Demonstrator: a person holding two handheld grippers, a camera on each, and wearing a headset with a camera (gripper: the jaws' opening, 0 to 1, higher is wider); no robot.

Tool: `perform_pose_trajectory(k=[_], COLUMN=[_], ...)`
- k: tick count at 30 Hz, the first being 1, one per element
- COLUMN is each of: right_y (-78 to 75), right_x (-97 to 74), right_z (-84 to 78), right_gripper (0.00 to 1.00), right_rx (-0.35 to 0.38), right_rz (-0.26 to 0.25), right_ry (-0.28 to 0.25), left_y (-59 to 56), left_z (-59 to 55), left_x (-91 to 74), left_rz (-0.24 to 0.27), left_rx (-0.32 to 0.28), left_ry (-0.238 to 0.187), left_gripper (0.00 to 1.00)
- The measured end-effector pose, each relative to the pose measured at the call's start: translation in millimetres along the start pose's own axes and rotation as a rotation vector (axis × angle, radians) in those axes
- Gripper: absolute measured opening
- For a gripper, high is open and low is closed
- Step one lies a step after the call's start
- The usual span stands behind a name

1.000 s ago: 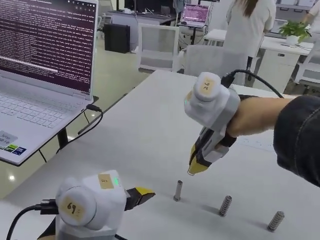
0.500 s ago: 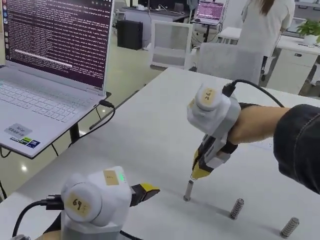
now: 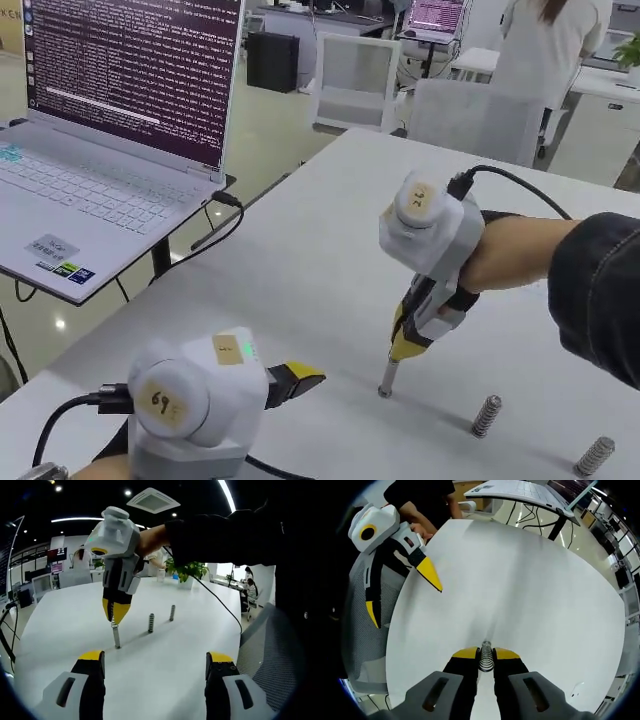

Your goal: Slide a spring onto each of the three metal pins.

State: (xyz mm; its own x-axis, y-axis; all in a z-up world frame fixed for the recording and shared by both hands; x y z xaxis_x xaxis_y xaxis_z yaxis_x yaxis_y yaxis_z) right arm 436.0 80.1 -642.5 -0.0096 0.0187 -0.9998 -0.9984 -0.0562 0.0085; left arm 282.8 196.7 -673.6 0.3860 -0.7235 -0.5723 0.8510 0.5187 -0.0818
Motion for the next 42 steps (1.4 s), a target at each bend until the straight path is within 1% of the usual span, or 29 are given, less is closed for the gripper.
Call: perform_pose_trajectory(k=[20,30,34,42], right_y=[-3.4,-5.0,-3.6,-3.6], right_x=[10.7,23.5,30.7,40.8], right_z=[-0.2,2.2,3.0,2.4], right_gripper=[0.08,0.08,0.08,0.08], right_rx=[0.002,0.009,0.004,0.013], right_rz=[0.016,0.028,0.025,0.028], right_ry=[0.019,0.028,0.041,0.044], left_y=[2.4,4.1,4.7,5.0], left_z=[-1.6,-2.1,-3.2,-4.6], left_x=[-0.2,-0.3,-0.6,-0.8], left_rz=[0.004,0.002,0.003,0.003], left_rx=[-0.009,-0.011,-0.012,-0.014], left_ry=[-0.006,-0.006,-0.007,-0.007], left_gripper=[0.8,0.79,0.79,0.79])
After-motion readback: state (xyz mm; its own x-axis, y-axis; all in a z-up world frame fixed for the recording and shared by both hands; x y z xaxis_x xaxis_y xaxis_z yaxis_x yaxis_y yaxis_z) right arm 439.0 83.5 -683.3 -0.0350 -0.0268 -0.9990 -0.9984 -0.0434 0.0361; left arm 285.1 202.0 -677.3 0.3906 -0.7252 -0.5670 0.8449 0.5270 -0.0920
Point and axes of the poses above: the centre of the closed fingertips' face, and the gripper's own axes: x roughly forward along the fingers, y roughly to its left, z roughly out of its top, the point moved 9 cm from there along -x, roughly backward along the fingers, and after that the axes turned 15 degrees about y, right-handed, at the moved point
